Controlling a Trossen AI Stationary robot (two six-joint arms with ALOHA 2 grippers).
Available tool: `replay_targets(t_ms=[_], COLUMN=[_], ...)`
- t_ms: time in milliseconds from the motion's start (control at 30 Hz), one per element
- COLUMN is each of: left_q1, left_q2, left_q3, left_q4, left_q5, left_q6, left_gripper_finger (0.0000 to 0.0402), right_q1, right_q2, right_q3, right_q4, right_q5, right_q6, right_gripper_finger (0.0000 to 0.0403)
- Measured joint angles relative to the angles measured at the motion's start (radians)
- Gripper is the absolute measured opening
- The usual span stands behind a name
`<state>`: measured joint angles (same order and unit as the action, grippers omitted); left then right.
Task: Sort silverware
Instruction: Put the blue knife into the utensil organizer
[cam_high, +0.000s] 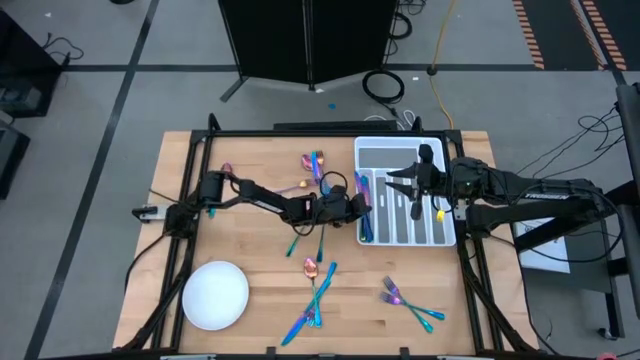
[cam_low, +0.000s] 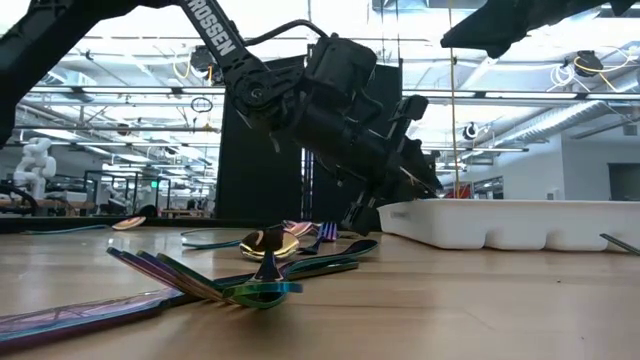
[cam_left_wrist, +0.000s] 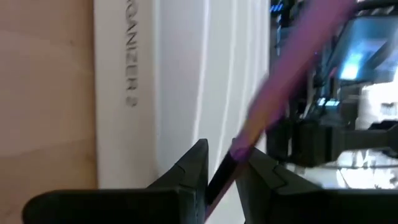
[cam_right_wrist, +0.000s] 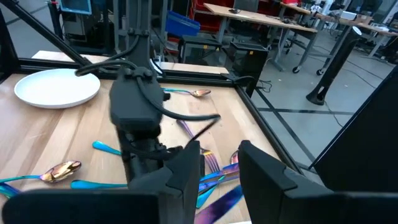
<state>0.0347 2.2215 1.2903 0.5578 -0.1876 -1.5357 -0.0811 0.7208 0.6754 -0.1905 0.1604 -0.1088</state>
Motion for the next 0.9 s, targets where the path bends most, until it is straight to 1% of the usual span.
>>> replay_targets(t_ms=[100,167,267,400,567,733,900], left_q1=[0.027,0.044,0.068,0.091,0.096,0.105,0.107], left_q2=[0.000,-0.002,-0.003,-0.009,-0.012,-0.013,-0.038], left_q3=[0.000,0.000,0.000,0.000,0.003,0.014,0.088], left_q4=[-0.023,-0.025,-0.025,-0.042,-0.078,-0.106,-0.306], left_q5=[0.087,0.129,0.165,0.220,0.253,0.271,0.259], left_q6=[0.012,0.069,0.154,0.217,0.343,0.429,0.533], left_gripper_finger=[0.0073,0.0073,0.0073,0.0073,0.0073,0.0072,0.0072], right_q1=[0.000,0.000,0.000,0.000,0.000,0.000,0.000], right_q2=[0.000,0.000,0.000,0.000,0.000,0.000,0.000], right_q3=[0.000,0.000,0.000,0.000,0.000,0.000,0.000], right_q4=[0.000,0.000,-0.001,-0.002,0.002,0.020,0.024], right_q5=[0.000,0.000,0.000,-0.001,-0.001,-0.001,-0.001], right_q6=[-0.001,0.000,-0.001,-0.010,-0.028,-0.035,-0.039], right_gripper_finger=[0.0095,0.0095,0.0095,0.0095,0.0095,0.0095,0.0095])
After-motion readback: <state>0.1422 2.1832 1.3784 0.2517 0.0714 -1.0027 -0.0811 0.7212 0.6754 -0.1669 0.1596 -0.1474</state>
